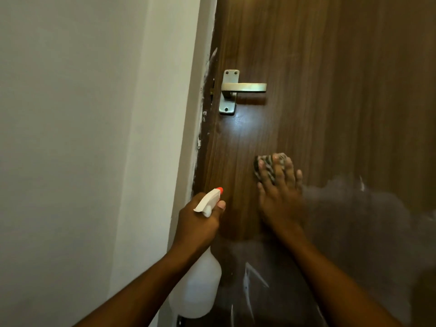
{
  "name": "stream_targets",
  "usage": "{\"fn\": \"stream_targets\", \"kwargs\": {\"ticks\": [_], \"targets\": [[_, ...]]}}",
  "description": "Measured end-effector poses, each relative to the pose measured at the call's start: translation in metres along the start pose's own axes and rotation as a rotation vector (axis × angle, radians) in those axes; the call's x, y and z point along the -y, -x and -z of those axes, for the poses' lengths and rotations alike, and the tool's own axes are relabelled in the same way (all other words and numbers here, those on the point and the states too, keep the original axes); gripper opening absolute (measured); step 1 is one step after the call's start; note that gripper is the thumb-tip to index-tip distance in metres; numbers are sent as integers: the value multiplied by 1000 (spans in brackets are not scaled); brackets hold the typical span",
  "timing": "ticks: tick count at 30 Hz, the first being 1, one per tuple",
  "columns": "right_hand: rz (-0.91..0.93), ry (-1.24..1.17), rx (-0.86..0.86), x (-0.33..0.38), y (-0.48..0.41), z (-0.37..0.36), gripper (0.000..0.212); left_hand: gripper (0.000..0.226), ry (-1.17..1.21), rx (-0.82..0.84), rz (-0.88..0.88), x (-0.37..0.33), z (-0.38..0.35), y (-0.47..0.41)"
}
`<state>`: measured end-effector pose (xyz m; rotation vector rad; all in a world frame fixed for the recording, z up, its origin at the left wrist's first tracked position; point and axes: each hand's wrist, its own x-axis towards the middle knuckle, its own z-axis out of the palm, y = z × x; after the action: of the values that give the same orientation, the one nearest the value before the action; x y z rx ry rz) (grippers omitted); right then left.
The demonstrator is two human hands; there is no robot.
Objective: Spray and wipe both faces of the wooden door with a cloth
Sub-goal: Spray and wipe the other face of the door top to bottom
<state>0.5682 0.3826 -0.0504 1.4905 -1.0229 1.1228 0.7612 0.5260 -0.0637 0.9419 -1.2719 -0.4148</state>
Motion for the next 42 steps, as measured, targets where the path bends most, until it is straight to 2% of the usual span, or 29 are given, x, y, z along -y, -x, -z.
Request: {"fn": "stream_targets", "kwargs": {"ticks": [2,5,7,9,13,15,17,20,21,22,24,28,29,31,33,36,38,40,42], "targets": [[-67,-46,-22,13,-19,-6,58,27,-20,4,-32,-7,-8,-2],[312,-103,75,29,23,-17,60,39,-120,20,-60,-12,-23,2],[477,-47,128,-6,65,-9,60,41,-97,41,-53,-12,-31,12],[406,-21,147,-44,81,9,58,42,-54,46,-22,-8,-35,21],[-102,48,26,-85,39,29,54,51,-33,70,-3,-8,-41,28],[-192,53,18,-74,7,30,57,60,-32,84,-34,-10,-46,27],[-94,42,61,-61,4,23,57,53,-33,85,-70,-13,-55,24],[213,30,114,-76,52,19,55,43,-6,85,-95,-18,-74,25],[260,25,117,-88,73,22,54,42,0,95,-99,-19,-80,27],[254,21,120,-100,94,27,54,43,7,109,-91,-20,-85,31],[120,47,113,-130,123,44,55,46,33,160,-55,-18,-96,39],[-393,86,71,-171,90,68,62,46,90,205,-25,-15,-117,51],[-462,78,47,-169,66,69,63,44,89,199,-32,-15,-122,50],[-431,80,39,-155,27,65,61,40,95,216,-32,-16,-130,46],[-252,92,63,-147,21,56,61,35,121,247,-48,-21,-136,45],[30,124,70,-160,70,50,60,33,97,253,-84,-22,-144,44],[135,144,85,-184,107,59,61,30,108,263,-74,-20,-150,47],[47,161,100,-211,121,71,61,28,152,302,-46,-17,-157,50],[-226,177,85,-230,111,83,62,36,197,337,-23,-15,-164,51]]}}
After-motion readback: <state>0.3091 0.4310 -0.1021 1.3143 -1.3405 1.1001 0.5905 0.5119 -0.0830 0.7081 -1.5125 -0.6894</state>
